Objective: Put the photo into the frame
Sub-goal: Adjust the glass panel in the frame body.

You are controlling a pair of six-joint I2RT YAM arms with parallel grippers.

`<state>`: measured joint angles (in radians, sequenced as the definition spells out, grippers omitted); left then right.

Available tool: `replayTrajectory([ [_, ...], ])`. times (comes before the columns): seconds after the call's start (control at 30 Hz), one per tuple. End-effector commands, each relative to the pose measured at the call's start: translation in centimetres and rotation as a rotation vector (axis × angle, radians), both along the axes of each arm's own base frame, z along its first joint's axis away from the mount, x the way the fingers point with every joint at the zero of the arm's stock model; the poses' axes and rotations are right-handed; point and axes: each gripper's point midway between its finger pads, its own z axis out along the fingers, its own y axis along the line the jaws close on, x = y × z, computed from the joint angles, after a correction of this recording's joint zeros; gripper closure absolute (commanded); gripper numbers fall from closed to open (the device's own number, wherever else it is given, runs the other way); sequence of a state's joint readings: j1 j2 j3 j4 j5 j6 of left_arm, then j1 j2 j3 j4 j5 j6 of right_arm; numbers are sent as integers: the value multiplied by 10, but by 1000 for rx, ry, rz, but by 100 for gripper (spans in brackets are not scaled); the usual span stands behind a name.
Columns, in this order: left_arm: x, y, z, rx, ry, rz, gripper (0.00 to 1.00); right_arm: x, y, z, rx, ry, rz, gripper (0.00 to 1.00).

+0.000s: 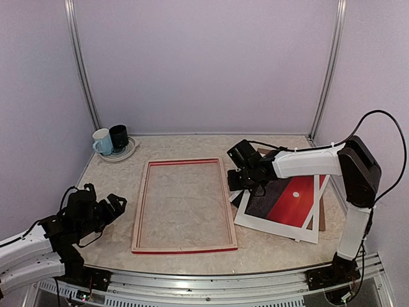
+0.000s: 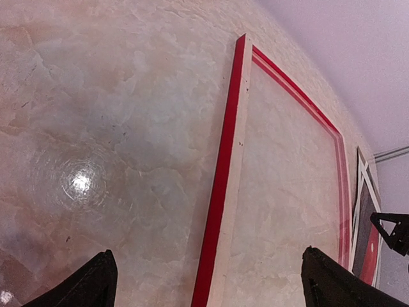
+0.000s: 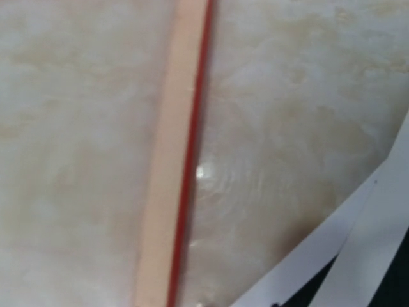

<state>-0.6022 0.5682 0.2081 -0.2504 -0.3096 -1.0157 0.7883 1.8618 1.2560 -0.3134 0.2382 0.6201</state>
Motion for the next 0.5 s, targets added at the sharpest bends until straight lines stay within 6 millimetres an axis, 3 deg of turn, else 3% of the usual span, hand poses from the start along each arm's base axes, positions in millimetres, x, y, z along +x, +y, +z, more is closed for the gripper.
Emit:
replayTrajectory([
  [0.0, 6, -10, -2, 0, -20, -35, 1, 1, -2, -21, -129, 14, 3, 58],
  [0.47, 9, -16, -21, 13, 10, -54, 1, 2, 19, -49, -218, 37, 41, 58],
])
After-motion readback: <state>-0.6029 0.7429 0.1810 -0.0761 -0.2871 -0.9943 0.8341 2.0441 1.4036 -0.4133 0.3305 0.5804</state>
